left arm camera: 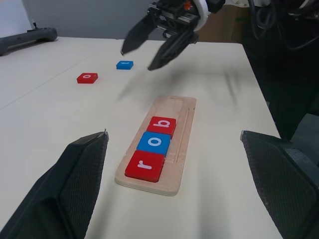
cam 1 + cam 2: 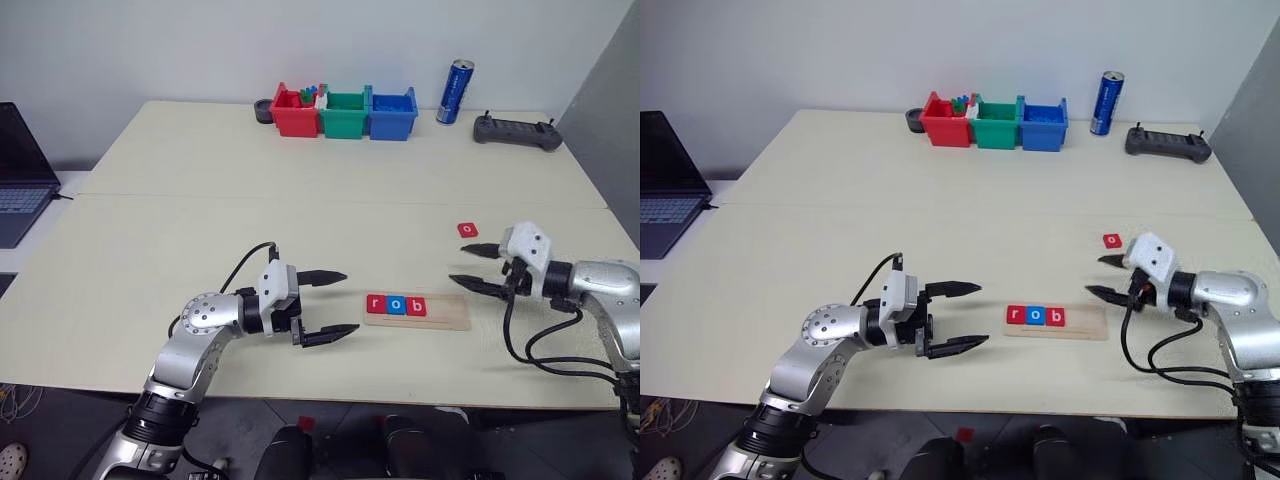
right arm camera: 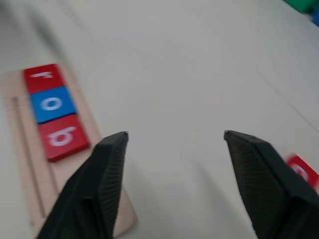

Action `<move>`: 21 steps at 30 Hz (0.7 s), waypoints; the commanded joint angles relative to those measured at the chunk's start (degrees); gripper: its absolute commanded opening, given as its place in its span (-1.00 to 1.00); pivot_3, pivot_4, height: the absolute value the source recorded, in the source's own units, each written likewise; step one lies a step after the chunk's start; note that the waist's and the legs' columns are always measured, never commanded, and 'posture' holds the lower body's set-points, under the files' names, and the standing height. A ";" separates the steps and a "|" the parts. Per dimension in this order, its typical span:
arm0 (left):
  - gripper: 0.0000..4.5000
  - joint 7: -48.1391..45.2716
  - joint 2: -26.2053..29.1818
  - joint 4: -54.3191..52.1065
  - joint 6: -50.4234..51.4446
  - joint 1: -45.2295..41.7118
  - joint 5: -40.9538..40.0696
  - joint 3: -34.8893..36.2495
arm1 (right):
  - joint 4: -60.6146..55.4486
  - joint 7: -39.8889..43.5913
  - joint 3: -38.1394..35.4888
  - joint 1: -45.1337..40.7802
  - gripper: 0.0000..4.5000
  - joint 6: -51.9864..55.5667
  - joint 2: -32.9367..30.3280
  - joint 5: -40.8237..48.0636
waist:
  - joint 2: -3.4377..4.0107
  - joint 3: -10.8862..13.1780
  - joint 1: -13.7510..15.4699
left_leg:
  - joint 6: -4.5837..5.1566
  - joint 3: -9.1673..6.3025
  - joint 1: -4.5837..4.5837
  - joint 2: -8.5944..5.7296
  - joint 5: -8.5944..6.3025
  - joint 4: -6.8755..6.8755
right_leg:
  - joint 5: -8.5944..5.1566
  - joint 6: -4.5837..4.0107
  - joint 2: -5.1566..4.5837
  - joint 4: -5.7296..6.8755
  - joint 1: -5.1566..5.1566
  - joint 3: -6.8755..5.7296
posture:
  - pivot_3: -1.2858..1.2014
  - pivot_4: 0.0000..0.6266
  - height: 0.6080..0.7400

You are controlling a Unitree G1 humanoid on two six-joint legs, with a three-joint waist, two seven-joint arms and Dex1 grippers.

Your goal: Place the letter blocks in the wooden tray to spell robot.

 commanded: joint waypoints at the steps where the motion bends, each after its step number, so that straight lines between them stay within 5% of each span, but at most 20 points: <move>1: 1.00 -0.32 -0.36 -0.37 -1.27 -1.20 -0.28 0.29 | -4.00 -12.24 -2.20 0.59 0.99 7.17 4.33 -2.02 | 0.00 0.00 -0.01 | 0.00 0.01 0.00 0.01 0.00 0.00 | 0.00 0.00 0.01 0.00 -0.01 0.01 | 0.03 -0.52 1.00; 9: 1.00 -0.86 -0.85 1.05 -2.10 -2.58 -0.15 0.02 | 5.95 -35.45 -2.58 -9.07 0.99 11.60 20.15 -6.95 | 0.03 0.01 -0.38 | -0.01 0.03 -0.07 -0.02 0.01 0.01 | 0.00 -0.01 0.00 0.08 -0.11 0.04 | 0.03 -0.52 1.00; 21: 1.00 4.34 -3.82 1.79 -4.09 -3.94 0.57 2.28 | 27.05 -42.41 -2.87 -21.81 0.99 4.15 21.60 -7.76 | 0.03 0.01 -0.82 | 0.00 0.02 -0.19 -0.04 0.00 -0.01 | 0.01 -0.02 -0.01 0.08 -0.21 0.01 | 0.03 -0.52 1.00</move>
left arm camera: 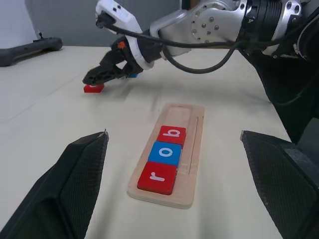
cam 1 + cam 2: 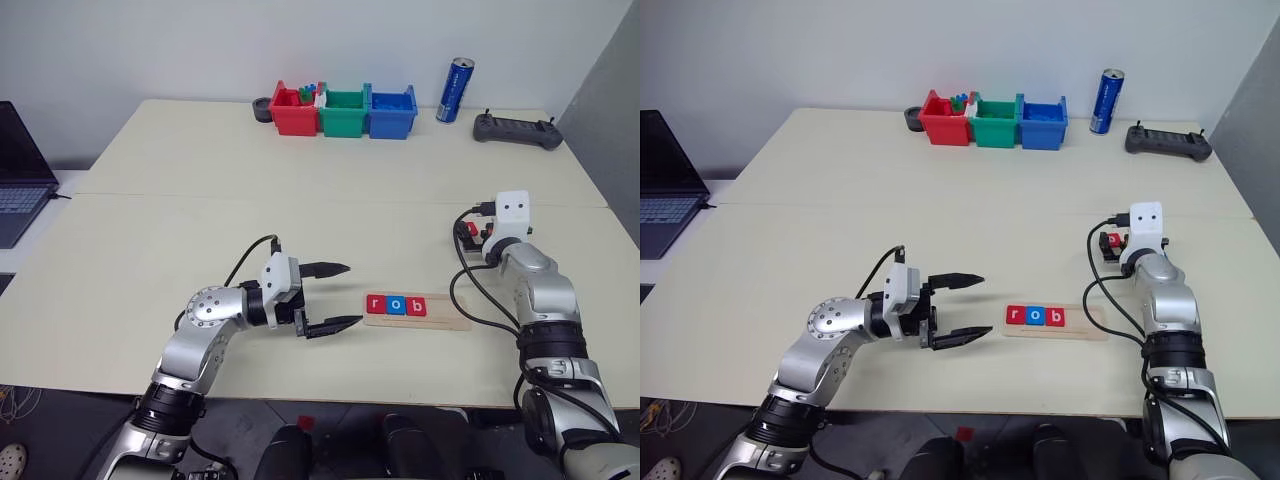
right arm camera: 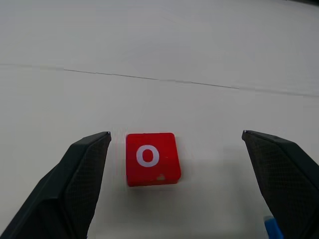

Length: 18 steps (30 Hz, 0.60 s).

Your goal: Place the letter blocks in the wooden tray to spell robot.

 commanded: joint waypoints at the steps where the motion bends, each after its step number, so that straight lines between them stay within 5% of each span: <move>1: 1.00 5.23 -2.55 -0.17 -2.13 -1.70 0.30 2.92 | 1.00 0.24 -0.37 -2.20 0.99 -2.45 -0.33 0.17 | 0.00 0.00 -0.03 | 0.00 0.01 0.00 0.00 0.00 0.00 | 0.00 0.00 0.00 0.02 -0.02 0.01 | 0.03 -0.52 1.00; 18: 1.00 5.44 -2.50 -0.29 -2.01 -1.24 0.45 2.65 | 7.97 2.86 -1.00 -5.03 0.99 -1.31 1.83 3.32 | 0.01 -0.01 -0.25 | 0.00 0.04 -0.23 0.01 0.01 0.03 | 0.01 -0.01 0.01 0.16 -0.33 0.04 | 0.03 -0.52 1.00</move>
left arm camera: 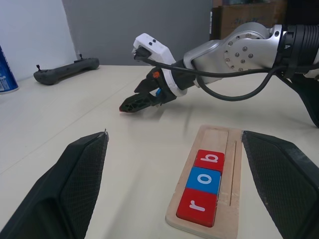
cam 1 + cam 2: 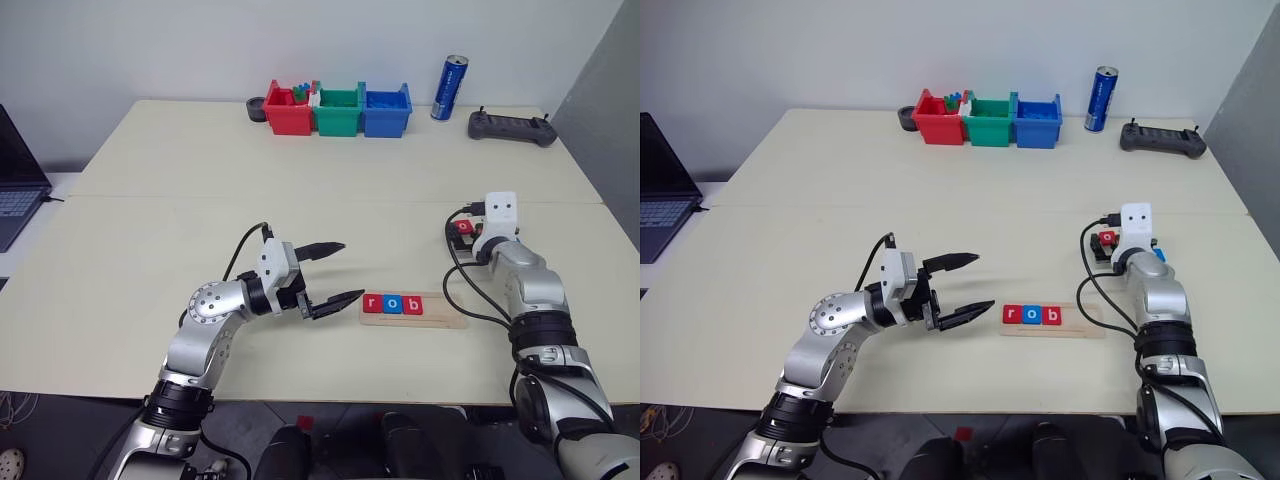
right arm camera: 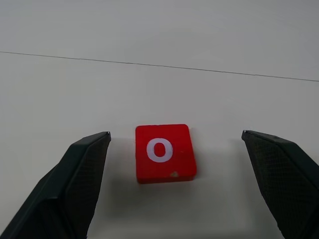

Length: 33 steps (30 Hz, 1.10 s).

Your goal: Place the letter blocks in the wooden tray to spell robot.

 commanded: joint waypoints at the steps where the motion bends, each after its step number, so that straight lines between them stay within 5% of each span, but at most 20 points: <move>1: 1.00 -0.24 0.40 -0.83 -0.63 -0.18 -0.22 0.43 | 2.02 1.20 -1.77 -1.84 0.99 0.06 0.38 2.28 | 0.00 0.00 0.01 | 0.00 0.00 -0.01 0.00 0.00 0.00 | 0.00 0.00 0.00 0.00 -0.01 0.00 | 0.03 -0.52 1.00; 8: 1.00 -0.38 0.68 -1.10 -0.53 0.04 -0.32 0.40 | 8.49 0.42 -3.26 -3.90 0.92 -2.64 -0.21 2.67 | 0.01 -0.01 -0.17 | 0.00 0.01 0.01 0.00 0.00 0.02 | 0.01 -0.01 0.01 0.03 0.00 0.01 | 0.03 -0.52 1.00; 17: 1.00 -0.22 0.72 -0.83 -0.51 -0.22 -0.29 0.37 | 6.68 1.10 -3.15 -2.94 -0.35 -2.56 -0.22 2.85 | 0.01 -0.01 -0.48 | 0.00 0.01 0.00 0.02 0.00 0.01 | 0.01 -0.01 0.02 0.04 -0.01 0.01 | 0.03 -0.52 1.00; 24: 1.00 -0.14 0.50 -0.92 -0.36 -0.48 -0.34 0.19 | -8.57 2.04 -2.61 0.93 -0.35 5.65 -1.86 3.56 | 0.01 -0.01 -0.44 | 0.00 -0.01 -0.08 0.01 0.00 0.02 | 0.01 -0.01 0.01 0.06 -0.11 0.00 | 0.03 -0.52 1.00; 33: 1.00 -1.36 0.95 -2.74 -0.13 2.07 -1.21 -0.49 | -60.43 7.44 -12.92 25.39 -0.35 41.97 -13.42 14.69 | 0.10 -0.08 0.92 | 0.00 -0.15 -0.52 0.01 0.00 0.02 | 0.00 -0.01 -0.01 0.00 -0.44 -0.11 | 0.03 -0.52 1.00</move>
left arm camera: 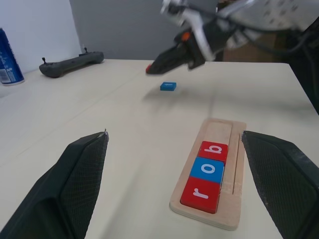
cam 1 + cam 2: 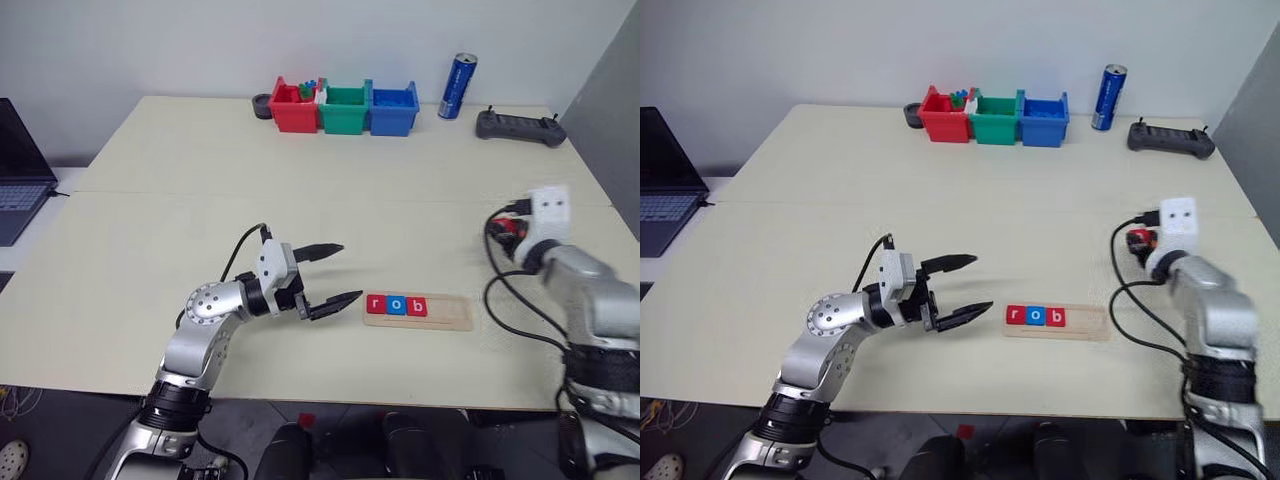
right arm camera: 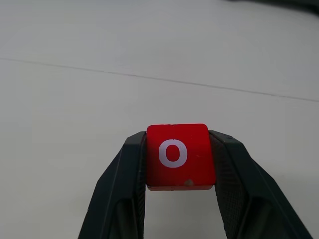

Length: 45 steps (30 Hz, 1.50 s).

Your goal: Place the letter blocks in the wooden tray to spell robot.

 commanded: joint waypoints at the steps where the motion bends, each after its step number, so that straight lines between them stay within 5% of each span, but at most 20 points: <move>1: 1.00 -1.19 0.18 -2.39 -0.23 1.26 -1.07 -0.41 | -17.07 1.35 -6.05 9.18 -0.35 13.98 -0.67 5.34 | 0.00 -0.01 0.35 | 0.00 -0.04 0.00 0.00 0.00 -0.02 | 0.00 0.00 0.00 -0.02 0.01 -0.04 | 0.03 -0.52 1.00; 10: 1.00 -4.30 0.41 -3.01 1.54 1.27 -2.68 -1.70 | -25.98 -4.54 -6.12 19.30 -0.35 17.44 9.33 3.92 | 0.03 -0.03 -0.21 | 0.01 0.27 0.27 0.04 0.02 0.03 | -0.01 0.01 0.06 0.08 0.09 0.17 | 0.03 -0.52 1.00; 27: 1.00 -10.54 3.39 -3.48 5.13 1.14 -4.87 -1.97 | -17.46 -5.96 -2.04 19.58 -0.35 9.15 11.27 1.85 | 0.04 -0.04 -0.28 | 0.01 0.25 0.26 0.04 0.02 0.02 | 0.00 0.00 0.05 0.08 0.08 0.16 | 0.03 -0.52 1.00; 35: 1.00 -10.24 3.20 -2.38 3.90 0.99 -3.78 -1.95 | -19.08 -4.65 -4.44 19.17 0.94 10.62 10.02 3.70 | 0.04 -0.04 -0.27 | 0.01 0.24 0.26 0.03 0.02 0.02 | 0.00 0.00 0.05 0.07 0.09 0.15 | 0.03 -0.52 1.00; 40: 1.00 -10.14 3.14 -2.16 3.64 0.92 -3.73 -1.93 | -21.49 -5.19 -7.17 13.98 0.99 12.74 8.30 4.57 | 0.04 -0.04 -0.44 | 0.01 0.26 0.26 0.04 0.02 0.02 | 0.00 0.00 0.05 0.09 0.08 0.17 | 0.03 -0.52 1.00; 45: 1.00 -10.40 2.91 -1.49 3.54 0.17 -3.68 -2.15 | -17.89 3.46 -4.48 7.53 0.99 7.36 -1.13 6.53 | 0.04 -0.04 -0.51 | 0.01 0.23 0.26 0.03 0.02 0.02 | 0.00 0.00 0.05 0.08 0.08 0.13 | 0.03 -0.52 1.00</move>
